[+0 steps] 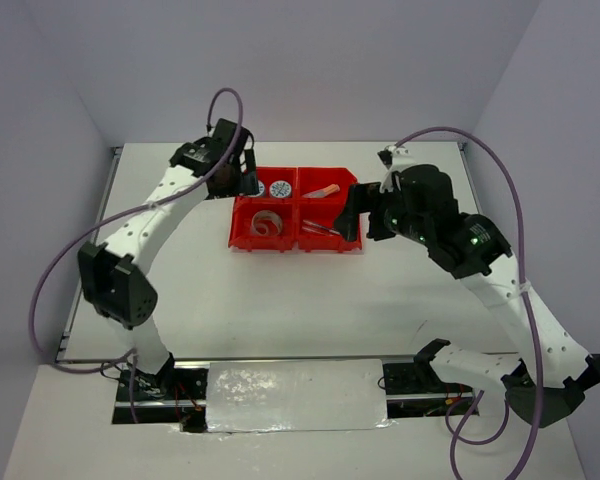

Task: Sort the stationery into containers
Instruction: Place the stationery in the storage box, then reset both arms

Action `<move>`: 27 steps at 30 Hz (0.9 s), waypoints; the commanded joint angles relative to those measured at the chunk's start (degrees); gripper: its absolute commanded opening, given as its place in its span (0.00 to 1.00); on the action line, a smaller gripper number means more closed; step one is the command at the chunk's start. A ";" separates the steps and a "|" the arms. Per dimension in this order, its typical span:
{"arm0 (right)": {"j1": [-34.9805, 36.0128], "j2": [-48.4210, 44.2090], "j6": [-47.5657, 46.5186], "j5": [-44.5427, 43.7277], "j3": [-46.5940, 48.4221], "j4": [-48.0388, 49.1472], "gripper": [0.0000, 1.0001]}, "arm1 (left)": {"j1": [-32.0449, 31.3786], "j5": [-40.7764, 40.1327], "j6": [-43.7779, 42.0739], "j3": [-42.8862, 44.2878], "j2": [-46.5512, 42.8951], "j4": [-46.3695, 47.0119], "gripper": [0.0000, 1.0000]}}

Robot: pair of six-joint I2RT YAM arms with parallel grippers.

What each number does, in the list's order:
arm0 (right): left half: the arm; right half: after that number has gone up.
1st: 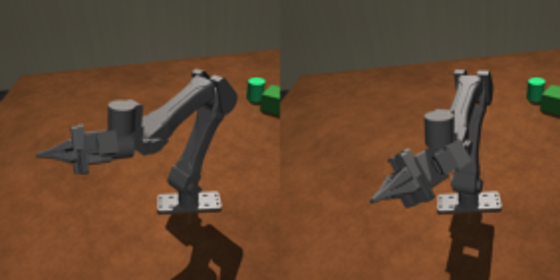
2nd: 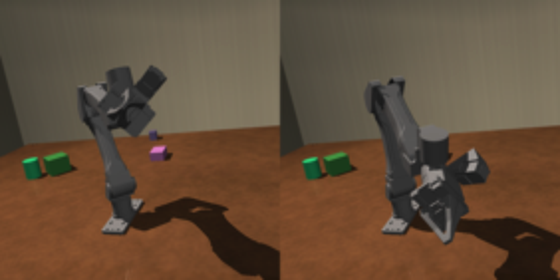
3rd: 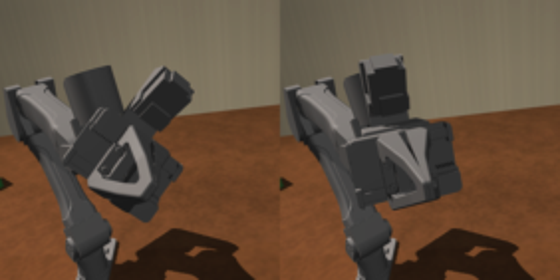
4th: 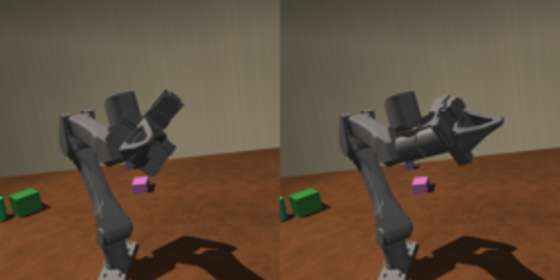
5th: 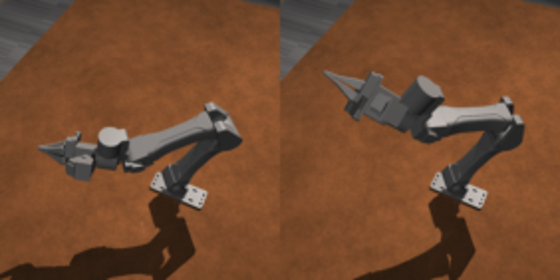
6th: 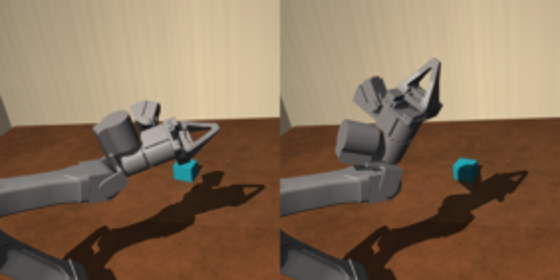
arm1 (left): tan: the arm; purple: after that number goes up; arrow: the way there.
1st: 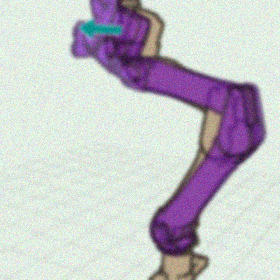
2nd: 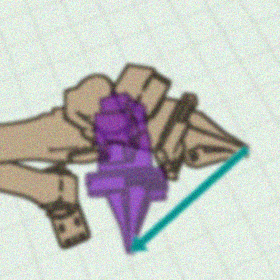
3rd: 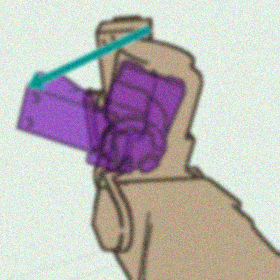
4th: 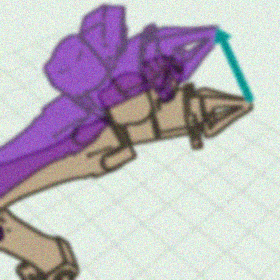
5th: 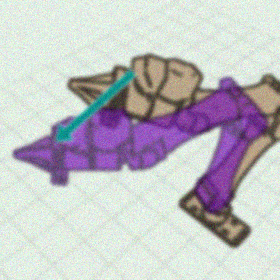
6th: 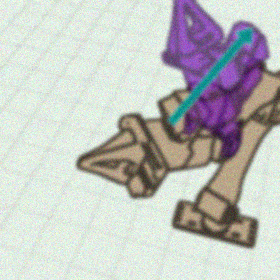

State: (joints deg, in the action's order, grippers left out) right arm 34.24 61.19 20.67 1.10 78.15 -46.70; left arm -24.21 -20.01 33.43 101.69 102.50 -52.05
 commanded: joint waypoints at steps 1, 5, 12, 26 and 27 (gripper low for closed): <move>-0.23 -1.77 -1.50 -3.81 8.48 -4.70 1.00 | 0.12 -3.98 0.06 1.06 -8.88 -5.78 0.99; -0.22 -2.83 -2.39 -12.23 15.61 -12.43 1.00 | 0.12 -8.36 -0.21 -3.95 -19.06 -8.75 0.99; -0.23 -10.54 -0.45 -21.92 18.62 -20.09 1.00 | 0.12 -13.38 3.47 -17.91 -37.08 -9.91 0.99; -0.23 -28.93 6.84 -26.41 5.70 -25.28 1.00 | 0.12 -17.86 7.26 -29.97 -60.83 -18.42 0.99; -0.14 -29.72 6.93 -26.42 5.44 -25.37 1.00 | 0.12 -18.04 7.09 -29.80 -61.71 -18.61 0.99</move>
State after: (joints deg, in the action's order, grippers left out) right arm 34.24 33.06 25.82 -23.18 84.36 -71.42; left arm -24.18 -35.42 39.48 71.81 41.76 -68.71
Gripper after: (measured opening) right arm 0.995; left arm 0.993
